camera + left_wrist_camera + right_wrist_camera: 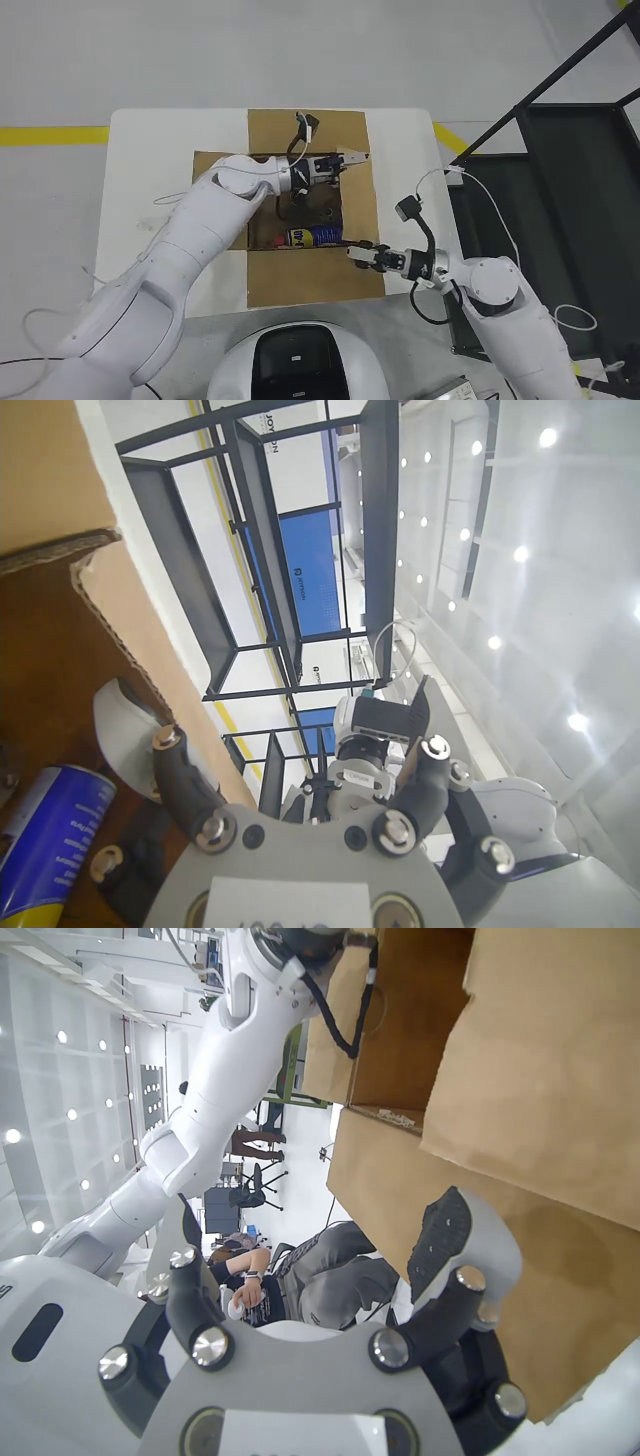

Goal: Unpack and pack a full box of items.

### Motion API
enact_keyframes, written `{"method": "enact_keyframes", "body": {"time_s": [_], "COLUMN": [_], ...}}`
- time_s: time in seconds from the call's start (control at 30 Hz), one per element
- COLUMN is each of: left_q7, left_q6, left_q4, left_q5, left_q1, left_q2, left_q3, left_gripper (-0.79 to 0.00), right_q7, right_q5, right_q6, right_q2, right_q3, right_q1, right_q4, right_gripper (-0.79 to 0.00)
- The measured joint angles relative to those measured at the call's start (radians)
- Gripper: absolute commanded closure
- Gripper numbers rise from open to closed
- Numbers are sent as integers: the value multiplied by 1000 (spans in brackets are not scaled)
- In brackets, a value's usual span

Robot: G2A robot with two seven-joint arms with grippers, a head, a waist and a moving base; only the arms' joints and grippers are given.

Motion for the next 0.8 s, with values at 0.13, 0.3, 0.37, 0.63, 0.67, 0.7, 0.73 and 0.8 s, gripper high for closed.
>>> {"method": "enact_keyframes", "body": {"time_s": [0.13, 0.3, 0.37, 0.63, 0.67, 0.7, 0.73, 0.8], "left_q7": [-1, -14, -27, -88, -100, -108, -115, -129], "left_q6": [5, 5, 2, -31, -41, -49, -58, -82], "left_q4": [-24, -35, -31, 6, 9, 11, 11, 7], "left_q5": [10, 14, 12, 18, 20, 22, 25, 35], "left_q1": [-3, -3, -2, -4, -4, -2, 0, 9], "left_q2": [-17, -41, -50, -62, -59, -56, -53, -42], "left_q3": [6, 17, 20, 4, -3, -9, -16, -32], "left_gripper": [-785, -785, -785, -785, -785, -785, -785, -785], "right_q7": [49, -8, -83, -185, -203, -218, -234, -271], "right_q5": [-7, -28, -14, 78, 87, 91, 96, 108], "right_q6": [8, 25, 4, -87, -98, -107, -118, -140], "right_q2": [3, 3, 0, -1, -1, -2, -2, -4], "right_q3": [-28, -40, -34, 17, 26, 33, 39, 50], "right_q1": [-2, -1, -6, -62, -71, -78, -85, -99], "right_q4": [-10, 11, 20, 15, 12, 10, 8, 7], "right_gripper": [-785, -785, -785, -785, -785, -785, -785, -785]}}
